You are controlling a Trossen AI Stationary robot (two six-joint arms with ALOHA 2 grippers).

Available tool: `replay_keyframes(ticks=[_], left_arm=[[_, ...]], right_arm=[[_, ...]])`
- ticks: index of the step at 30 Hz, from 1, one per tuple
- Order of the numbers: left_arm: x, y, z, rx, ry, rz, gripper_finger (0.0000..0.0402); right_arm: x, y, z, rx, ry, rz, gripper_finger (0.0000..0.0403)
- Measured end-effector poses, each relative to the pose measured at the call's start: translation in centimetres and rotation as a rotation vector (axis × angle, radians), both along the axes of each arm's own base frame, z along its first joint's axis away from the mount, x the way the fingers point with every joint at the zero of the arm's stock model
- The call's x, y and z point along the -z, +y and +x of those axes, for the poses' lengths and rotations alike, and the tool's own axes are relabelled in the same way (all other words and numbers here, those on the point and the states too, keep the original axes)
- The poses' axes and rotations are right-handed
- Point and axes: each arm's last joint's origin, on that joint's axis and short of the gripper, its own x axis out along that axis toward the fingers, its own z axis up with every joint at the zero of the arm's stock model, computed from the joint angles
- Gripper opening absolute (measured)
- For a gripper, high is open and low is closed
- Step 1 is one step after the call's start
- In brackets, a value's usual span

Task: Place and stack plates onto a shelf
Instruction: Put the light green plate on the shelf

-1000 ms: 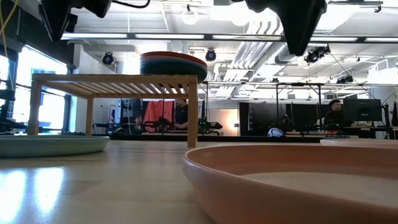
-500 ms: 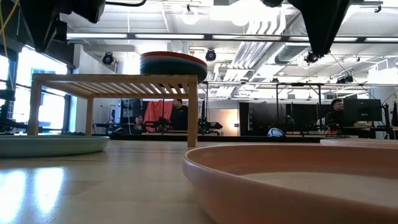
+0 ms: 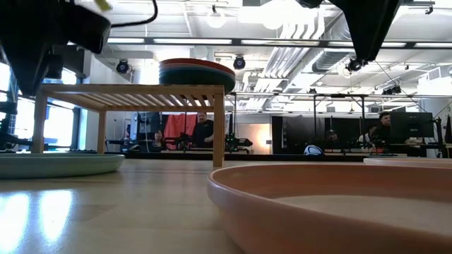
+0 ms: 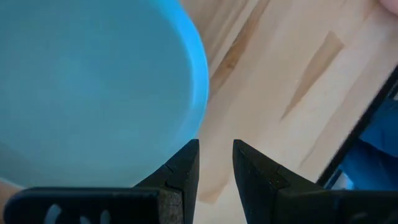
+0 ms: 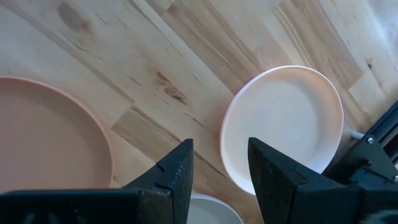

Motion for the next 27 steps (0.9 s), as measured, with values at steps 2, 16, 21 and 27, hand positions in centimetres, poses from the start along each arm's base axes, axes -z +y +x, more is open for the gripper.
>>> replay_keyframes(ticks=[2,16,21,27], left_arm=[[0.9,-0.1,-0.2,0.001,-0.001,-0.004,0.0087],[4.2,-1.3,-0.4,0.072,-0.003,0.012,0.0087],[5.3,-2.0,0.1,0.095,0.02,0.022,0.0087],[6.7,-2.8,0.3,0.123,0.074,0.045,0.0087]], right_arm=[[0.0,-0.1,0.1,0.005,-0.001,0.006,0.0131],[0.0,-1.1,0.6,0.012,-0.007,0.019,0.0131],[0.0,-1.1,0.7,0.014,-0.016,0.022,0.0131],[0.0,-1.1,0.7,0.014,-0.017,0.023,0.0131]])
